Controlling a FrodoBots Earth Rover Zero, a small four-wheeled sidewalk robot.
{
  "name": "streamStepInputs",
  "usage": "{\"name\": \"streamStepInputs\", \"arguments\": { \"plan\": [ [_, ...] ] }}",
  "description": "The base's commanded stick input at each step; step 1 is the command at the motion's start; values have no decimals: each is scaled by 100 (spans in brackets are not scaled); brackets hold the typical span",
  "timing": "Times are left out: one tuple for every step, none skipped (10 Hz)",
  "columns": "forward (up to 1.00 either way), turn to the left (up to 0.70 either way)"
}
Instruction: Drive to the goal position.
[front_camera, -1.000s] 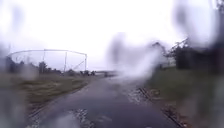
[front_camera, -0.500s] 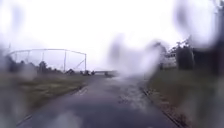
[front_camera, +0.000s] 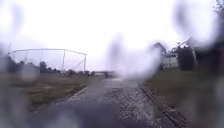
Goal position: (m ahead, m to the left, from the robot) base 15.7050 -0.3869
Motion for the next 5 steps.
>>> {"name": "streamStepInputs", "arguments": {
  "plan": [
    [70, -28],
    [70, -28],
    [70, -28],
    [70, -28],
    [70, 0]
  ]
}}
